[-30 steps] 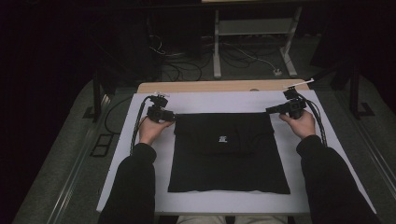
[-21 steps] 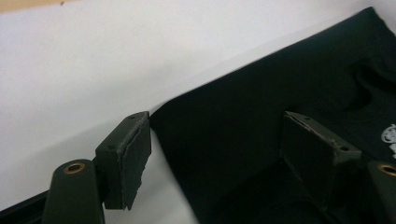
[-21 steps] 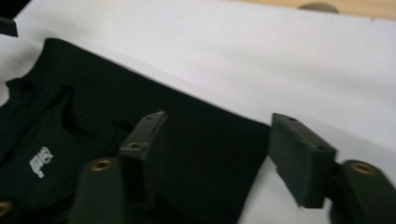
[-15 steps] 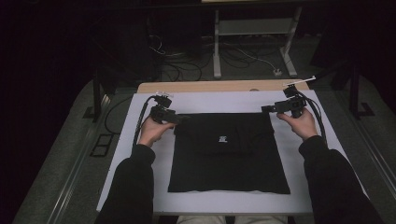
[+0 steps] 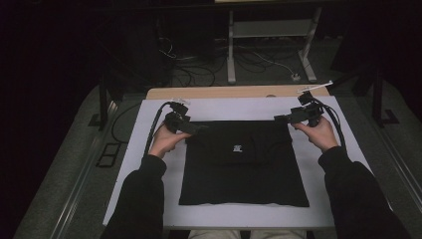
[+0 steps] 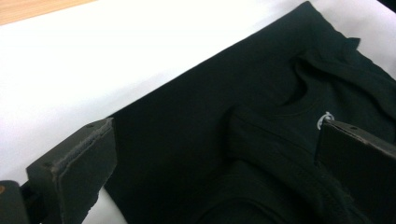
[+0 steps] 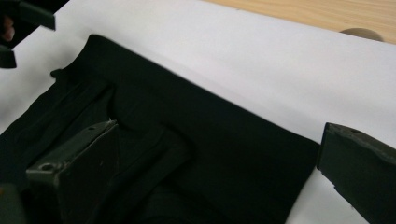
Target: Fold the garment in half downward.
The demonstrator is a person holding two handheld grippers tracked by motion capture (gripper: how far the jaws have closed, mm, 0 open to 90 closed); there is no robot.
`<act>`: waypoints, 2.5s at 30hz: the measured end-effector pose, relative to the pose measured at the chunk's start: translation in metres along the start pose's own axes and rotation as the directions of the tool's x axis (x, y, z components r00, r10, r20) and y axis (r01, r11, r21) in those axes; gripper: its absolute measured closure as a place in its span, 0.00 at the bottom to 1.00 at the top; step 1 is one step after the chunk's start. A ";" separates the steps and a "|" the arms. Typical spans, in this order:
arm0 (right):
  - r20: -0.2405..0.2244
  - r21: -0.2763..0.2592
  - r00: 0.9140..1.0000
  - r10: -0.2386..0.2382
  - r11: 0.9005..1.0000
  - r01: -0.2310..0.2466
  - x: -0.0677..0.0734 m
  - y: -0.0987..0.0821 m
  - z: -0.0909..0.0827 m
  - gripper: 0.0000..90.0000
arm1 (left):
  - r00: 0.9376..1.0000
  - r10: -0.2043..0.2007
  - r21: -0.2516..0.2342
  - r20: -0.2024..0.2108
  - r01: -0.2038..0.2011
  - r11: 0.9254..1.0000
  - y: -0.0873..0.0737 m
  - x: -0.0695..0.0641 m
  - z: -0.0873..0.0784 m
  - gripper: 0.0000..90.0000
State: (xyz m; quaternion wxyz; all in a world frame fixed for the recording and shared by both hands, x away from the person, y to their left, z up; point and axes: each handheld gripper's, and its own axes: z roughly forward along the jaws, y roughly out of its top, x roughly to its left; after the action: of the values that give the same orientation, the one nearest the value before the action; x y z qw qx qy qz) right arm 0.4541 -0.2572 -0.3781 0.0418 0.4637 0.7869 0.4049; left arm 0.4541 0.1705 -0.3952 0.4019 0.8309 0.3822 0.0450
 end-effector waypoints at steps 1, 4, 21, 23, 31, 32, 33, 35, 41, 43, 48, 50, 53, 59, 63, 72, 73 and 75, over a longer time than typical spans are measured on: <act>-0.001 0.004 1.000 -0.009 1.000 0.009 0.002 0.000 0.001 0.00 | 1.000 0.005 0.001 0.004 -0.005 1.000 0.000 -0.001 0.000 0.00; -0.014 0.015 0.999 -0.031 0.999 0.031 0.008 0.000 0.003 0.00 | 1.000 0.017 0.003 0.012 -0.017 1.000 0.001 -0.004 0.002 0.00; -0.064 0.039 0.996 -0.065 0.997 0.068 0.018 -0.011 0.023 0.00 | 0.998 0.023 0.028 0.062 -0.025 0.999 -0.001 -0.008 0.017 0.00; -0.068 0.045 0.996 -0.065 0.997 0.068 0.018 -0.013 0.026 0.00 | 0.997 0.019 0.028 0.069 -0.021 0.999 -0.002 -0.008 0.021 0.00; -0.079 0.068 0.995 -0.067 0.995 0.072 0.022 -0.015 0.036 0.00 | 0.996 0.009 0.047 0.089 -0.014 0.999 -0.004 -0.009 0.031 0.00; -0.081 0.070 0.994 -0.071 0.995 0.077 0.022 -0.015 0.037 0.01 | 0.996 0.006 0.055 0.087 -0.011 0.998 -0.004 -0.009 0.032 0.00; -0.086 0.071 0.994 -0.071 0.994 0.077 0.023 -0.016 0.039 0.02 | 0.996 0.003 0.052 0.088 -0.007 0.999 -0.004 -0.009 0.033 0.00; -0.090 0.077 0.993 -0.072 0.994 0.079 0.024 -0.016 0.042 0.02 | 0.996 0.003 0.052 0.094 -0.008 0.999 -0.004 -0.009 0.035 0.00; -0.100 0.085 0.993 -0.069 0.993 0.078 0.026 -0.019 0.052 0.03 | 0.994 -0.001 0.053 0.112 -0.005 0.999 -0.006 -0.007 0.039 0.00; -0.102 0.088 0.992 -0.069 0.993 0.078 0.026 -0.020 0.056 0.03 | 0.992 -0.004 0.059 0.126 -0.003 0.998 -0.007 -0.007 0.041 0.01; -0.104 0.100 0.993 -0.061 0.992 0.072 0.026 -0.022 0.064 0.06 | 0.991 -0.018 0.064 0.135 0.009 0.998 -0.008 -0.006 0.047 0.07; -0.108 0.104 0.992 -0.060 0.992 0.071 0.025 -0.022 0.066 0.08 | 0.990 -0.018 0.066 0.143 0.009 0.998 -0.008 -0.006 0.048 0.10; -0.117 0.106 0.992 -0.048 0.992 0.061 0.024 -0.022 0.068 0.11 | 0.986 -0.029 0.073 0.163 0.017 0.997 -0.008 -0.005 0.050 0.16; -0.113 0.096 0.993 -0.040 0.994 0.051 0.019 -0.022 0.068 0.18 | 0.987 -0.030 0.072 0.161 0.018 0.997 -0.009 -0.002 0.052 0.33; -0.095 0.110 0.995 -0.036 0.993 0.046 0.017 -0.023 0.071 0.27 | 0.987 -0.043 0.091 0.156 0.029 0.995 -0.010 0.000 0.056 0.45; -0.061 0.100 0.997 -0.041 0.994 0.047 0.017 -0.025 0.079 0.53 | 0.988 -0.056 0.076 0.145 0.046 0.996 -0.010 0.001 0.061 0.63; -0.059 0.101 0.998 -0.039 0.994 0.045 0.018 -0.025 0.079 0.56 | 0.989 -0.049 0.079 0.136 0.039 0.996 -0.009 0.000 0.061 0.65; -0.060 0.099 0.997 -0.043 0.994 0.049 0.018 -0.026 0.080 0.62 | 0.990 -0.040 0.079 0.135 0.030 0.996 -0.009 -0.001 0.061 0.71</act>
State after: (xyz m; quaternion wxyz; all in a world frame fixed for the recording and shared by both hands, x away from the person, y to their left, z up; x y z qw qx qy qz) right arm 0.4612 -0.2015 -0.4433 0.0050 0.4350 0.8178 0.3767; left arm 0.4712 0.1346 -0.4421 0.3958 0.8399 0.3698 -0.0336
